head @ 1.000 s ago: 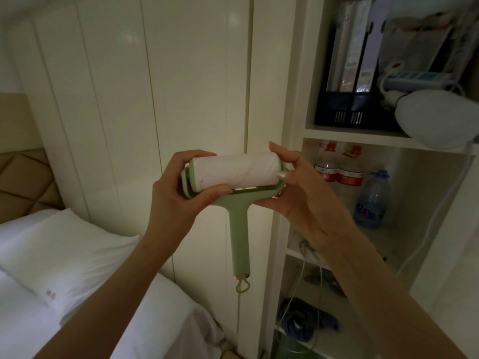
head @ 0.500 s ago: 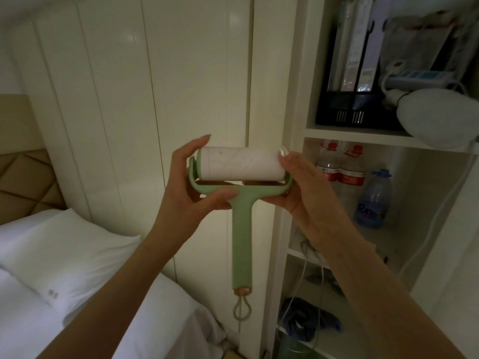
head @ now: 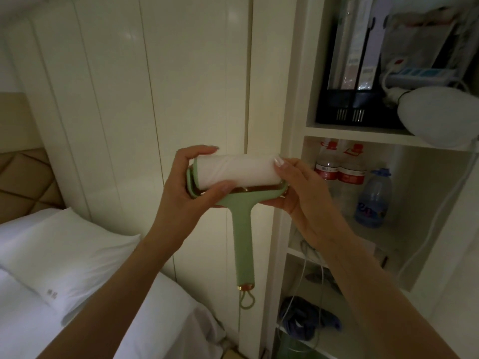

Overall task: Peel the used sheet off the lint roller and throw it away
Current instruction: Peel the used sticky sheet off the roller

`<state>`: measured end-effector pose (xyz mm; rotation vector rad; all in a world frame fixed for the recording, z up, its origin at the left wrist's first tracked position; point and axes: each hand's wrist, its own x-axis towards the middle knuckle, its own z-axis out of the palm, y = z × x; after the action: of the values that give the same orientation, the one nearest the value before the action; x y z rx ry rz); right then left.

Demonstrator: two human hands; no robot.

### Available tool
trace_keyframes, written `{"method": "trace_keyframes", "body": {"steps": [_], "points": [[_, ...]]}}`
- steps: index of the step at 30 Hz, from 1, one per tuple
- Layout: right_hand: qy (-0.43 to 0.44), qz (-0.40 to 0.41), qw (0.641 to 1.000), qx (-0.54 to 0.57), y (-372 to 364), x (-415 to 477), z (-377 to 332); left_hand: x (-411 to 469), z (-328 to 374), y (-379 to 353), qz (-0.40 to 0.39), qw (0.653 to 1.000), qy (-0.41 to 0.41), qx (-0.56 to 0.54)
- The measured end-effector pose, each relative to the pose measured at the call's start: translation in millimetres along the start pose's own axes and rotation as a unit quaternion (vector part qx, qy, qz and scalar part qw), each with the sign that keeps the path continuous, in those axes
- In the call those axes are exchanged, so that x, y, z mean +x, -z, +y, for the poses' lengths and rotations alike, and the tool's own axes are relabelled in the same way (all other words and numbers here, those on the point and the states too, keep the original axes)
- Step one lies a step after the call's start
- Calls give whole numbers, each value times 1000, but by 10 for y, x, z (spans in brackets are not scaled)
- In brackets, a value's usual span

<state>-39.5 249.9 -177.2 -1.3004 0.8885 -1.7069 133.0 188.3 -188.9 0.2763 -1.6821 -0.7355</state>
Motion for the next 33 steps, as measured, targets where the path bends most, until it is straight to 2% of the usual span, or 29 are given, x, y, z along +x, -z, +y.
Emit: {"method": "trace_keyframes", "body": {"steps": [4,7,10,14,17,22,33], "points": [[15,-54,998,36,48,-9,15,24,-47,36,25,999,-2,40],[27,-103,994,31,66,-16,17,32,-46,20,44,998,16,29],[40,-81,996,17,52,1,27,28,-53,5,46,998,41,15],[32,-20,999,20,34,27,50,23,-43,9,18,999,12,45],[30,-46,998,36,63,27,68,29,-46,15,11,998,-4,54],[29,-123,991,46,77,9,63,52,-83,29,44,997,0,56],[47,-75,995,42,20,2,65,27,-52,0,15,999,-32,41]]}}
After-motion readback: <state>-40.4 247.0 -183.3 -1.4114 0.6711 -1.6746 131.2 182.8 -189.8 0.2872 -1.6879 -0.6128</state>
